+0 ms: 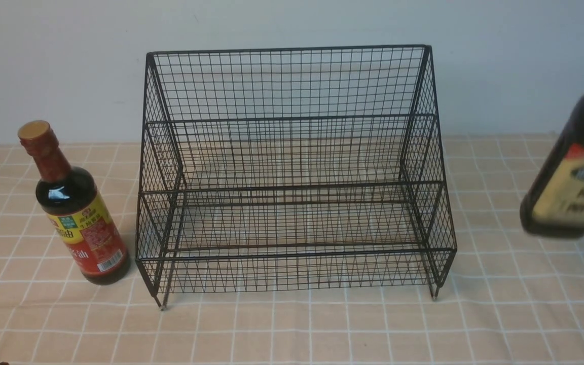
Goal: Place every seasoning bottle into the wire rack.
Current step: Use the right arm to put the condiment bottle back on the shelf
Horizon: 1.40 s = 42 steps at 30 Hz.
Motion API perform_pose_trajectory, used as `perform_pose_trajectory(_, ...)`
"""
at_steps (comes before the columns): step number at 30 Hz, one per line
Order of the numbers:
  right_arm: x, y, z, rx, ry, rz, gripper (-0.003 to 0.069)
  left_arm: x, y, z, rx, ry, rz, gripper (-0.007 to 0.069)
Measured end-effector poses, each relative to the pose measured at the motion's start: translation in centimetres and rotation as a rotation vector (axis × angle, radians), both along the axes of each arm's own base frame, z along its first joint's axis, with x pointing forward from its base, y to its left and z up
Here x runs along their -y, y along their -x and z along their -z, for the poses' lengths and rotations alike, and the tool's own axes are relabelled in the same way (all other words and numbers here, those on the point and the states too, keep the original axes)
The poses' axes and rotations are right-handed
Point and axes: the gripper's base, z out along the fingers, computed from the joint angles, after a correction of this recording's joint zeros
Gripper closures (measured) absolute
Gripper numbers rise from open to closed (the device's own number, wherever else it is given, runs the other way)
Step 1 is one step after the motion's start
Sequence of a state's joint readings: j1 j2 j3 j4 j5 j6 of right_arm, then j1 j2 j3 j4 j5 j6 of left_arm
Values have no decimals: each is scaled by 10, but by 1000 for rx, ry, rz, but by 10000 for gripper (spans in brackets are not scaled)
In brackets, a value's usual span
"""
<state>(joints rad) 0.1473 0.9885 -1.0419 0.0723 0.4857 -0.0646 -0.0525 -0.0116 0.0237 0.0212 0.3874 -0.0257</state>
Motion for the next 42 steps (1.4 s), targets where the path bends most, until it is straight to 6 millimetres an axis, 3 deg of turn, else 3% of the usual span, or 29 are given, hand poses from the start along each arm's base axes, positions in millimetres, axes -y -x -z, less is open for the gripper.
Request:
perform_pose_trajectory(6, -12, 10, -44, 122, -88, -75, 345, 0, 0, 0, 0, 0, 0, 631)
perform_pose_trajectory(13, -46, 13, -54, 169, -149, -246, 345, 0, 0, 0, 0, 0, 0, 631)
perform_pose_trajectory(16, -75, -2, -40, 114, -138, -337, 345, 0, 0, 0, 0, 0, 0, 631)
perform_pose_trajectory(25, -119, -40, 0, 3, -107, -401, 345, 0, 0, 0, 0, 0, 0, 631)
perform_pose_trajectory(31, -129, -55, 24, -101, -64, -407, 345, 0, 0, 0, 0, 0, 0, 631)
perform_pose_trajectory(42, -131, -58, 50, -265, 71, -429, 345, 0, 0, 0, 0, 0, 0, 631)
